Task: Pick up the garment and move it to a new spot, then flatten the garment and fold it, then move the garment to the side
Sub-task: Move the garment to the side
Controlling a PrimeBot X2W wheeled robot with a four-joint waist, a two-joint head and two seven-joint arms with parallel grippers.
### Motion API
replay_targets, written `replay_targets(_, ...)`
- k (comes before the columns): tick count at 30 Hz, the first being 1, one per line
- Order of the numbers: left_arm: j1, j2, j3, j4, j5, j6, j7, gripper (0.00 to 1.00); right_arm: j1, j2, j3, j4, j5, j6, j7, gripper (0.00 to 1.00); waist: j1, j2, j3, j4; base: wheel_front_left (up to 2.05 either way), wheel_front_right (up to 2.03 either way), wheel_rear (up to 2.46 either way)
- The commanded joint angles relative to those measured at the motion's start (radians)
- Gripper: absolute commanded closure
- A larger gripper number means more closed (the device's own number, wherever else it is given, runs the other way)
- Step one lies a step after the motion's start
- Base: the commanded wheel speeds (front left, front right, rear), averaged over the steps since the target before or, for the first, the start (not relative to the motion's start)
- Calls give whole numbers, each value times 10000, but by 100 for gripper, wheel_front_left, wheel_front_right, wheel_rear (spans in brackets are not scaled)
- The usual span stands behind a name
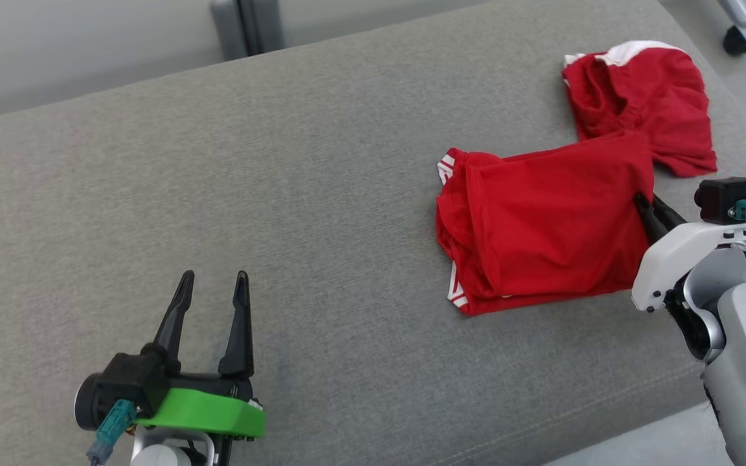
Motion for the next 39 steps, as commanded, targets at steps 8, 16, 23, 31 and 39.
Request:
replay_targets(8, -528, 155, -149, 265, 261, -157, 2, 0, -339, 352, -253, 239, -278, -18, -619, 100, 0, -1, 973, -1308, 0, 0, 0)
replay_targets(16, -587, 72, -40, 299, 106, -170, 2, 0, -1000, 96, -263, 206, -720, -18, -691, 100, 0, -1, 800, -528, 0, 0, 0)
replay_targets(23, -587, 1, -76, 289, 14, -165, 3, 0, -2296, -351, -503, 407, -989, -18, -300, 100, 0, -1, 783, 216, 0, 0, 0)
replay_targets(31, -676, -41, -176, 365, -8, -212, 3, 0, -3475, -1319, -1592, 1477, -1946, -18, -271, 100, 0, -1, 800, 1002, 0, 0, 0)
replay_targets(39, -700, -57, -177, 398, 52, -252, 3, 0, -4090, -1823, -3415, 2677, -3041, -18, -797, 100, 0, -1, 882, 1598, 0, 0, 0)
